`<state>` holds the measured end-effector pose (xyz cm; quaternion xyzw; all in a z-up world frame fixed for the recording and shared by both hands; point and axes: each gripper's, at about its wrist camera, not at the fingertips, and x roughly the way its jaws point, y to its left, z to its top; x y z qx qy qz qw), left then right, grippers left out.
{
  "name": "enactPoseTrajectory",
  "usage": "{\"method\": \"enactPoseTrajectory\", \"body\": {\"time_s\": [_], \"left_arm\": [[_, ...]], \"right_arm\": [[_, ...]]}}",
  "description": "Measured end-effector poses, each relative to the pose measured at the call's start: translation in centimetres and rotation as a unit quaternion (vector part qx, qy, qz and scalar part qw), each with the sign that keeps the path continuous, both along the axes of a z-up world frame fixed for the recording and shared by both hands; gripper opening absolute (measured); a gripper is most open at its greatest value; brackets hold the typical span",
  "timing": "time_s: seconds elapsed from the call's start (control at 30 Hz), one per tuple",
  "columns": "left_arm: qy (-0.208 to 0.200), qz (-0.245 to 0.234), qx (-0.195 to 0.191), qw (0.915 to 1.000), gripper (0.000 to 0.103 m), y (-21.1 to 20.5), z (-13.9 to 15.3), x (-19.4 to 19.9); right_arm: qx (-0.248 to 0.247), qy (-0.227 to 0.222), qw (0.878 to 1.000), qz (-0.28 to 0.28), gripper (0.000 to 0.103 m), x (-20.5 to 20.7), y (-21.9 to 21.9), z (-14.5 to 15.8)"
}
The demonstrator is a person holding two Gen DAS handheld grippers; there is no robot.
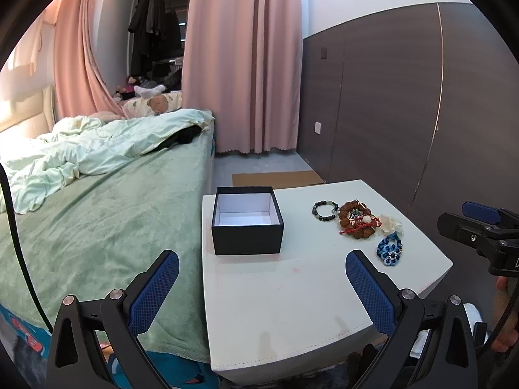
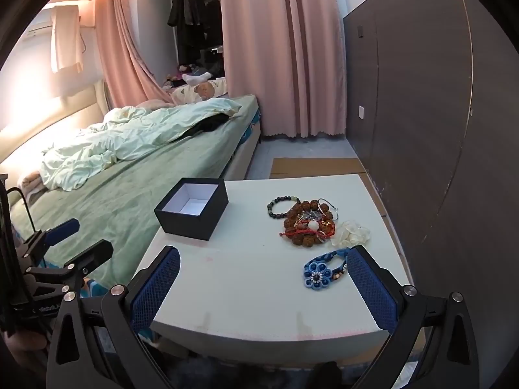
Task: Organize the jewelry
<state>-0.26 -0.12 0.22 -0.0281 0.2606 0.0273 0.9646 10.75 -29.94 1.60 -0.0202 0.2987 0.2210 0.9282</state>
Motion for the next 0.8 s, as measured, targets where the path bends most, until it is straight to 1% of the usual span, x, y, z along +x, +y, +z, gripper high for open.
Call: {"method": "enactPoseTrajectory", "body": {"time_s": [0.2, 0.3, 0.53, 0.7, 0.8], "left_arm": [[-0.002, 0.002, 0.000, 1.0000, 0.103, -0.08, 0.09, 0.02], [-0.001, -0.003, -0.016, 0.9999, 0.103, 0.04, 0.10, 0.10], [-0.005, 0.001, -0.014, 0.9999, 0.102, -0.26, 0.17, 0.31], [-0.003, 0.005, -0.020, 0.9998, 0.103, -0.12, 0.00, 0.33], [-0.007, 0.007, -0.014, 0.9999, 0.103, 0.08, 0.00, 0.05]], "right_arm": [[0.006, -0.001, 1.000, -0.001, 0.103, 0.24, 0.23, -0.07], [0.006, -0.002, 1.000, -0.001, 0.103, 0.18, 0.09, -0.03], [0.005, -0.004, 1.000, -0.002, 0.103, 0.07, 0.00, -0.05], [0.006, -0.004, 1.000, -0.002, 0.103, 0.17, -0.03, -0.06], [0.006, -0.002, 1.000, -0.002, 0.103, 0.17, -0.04, -0.04]]}}
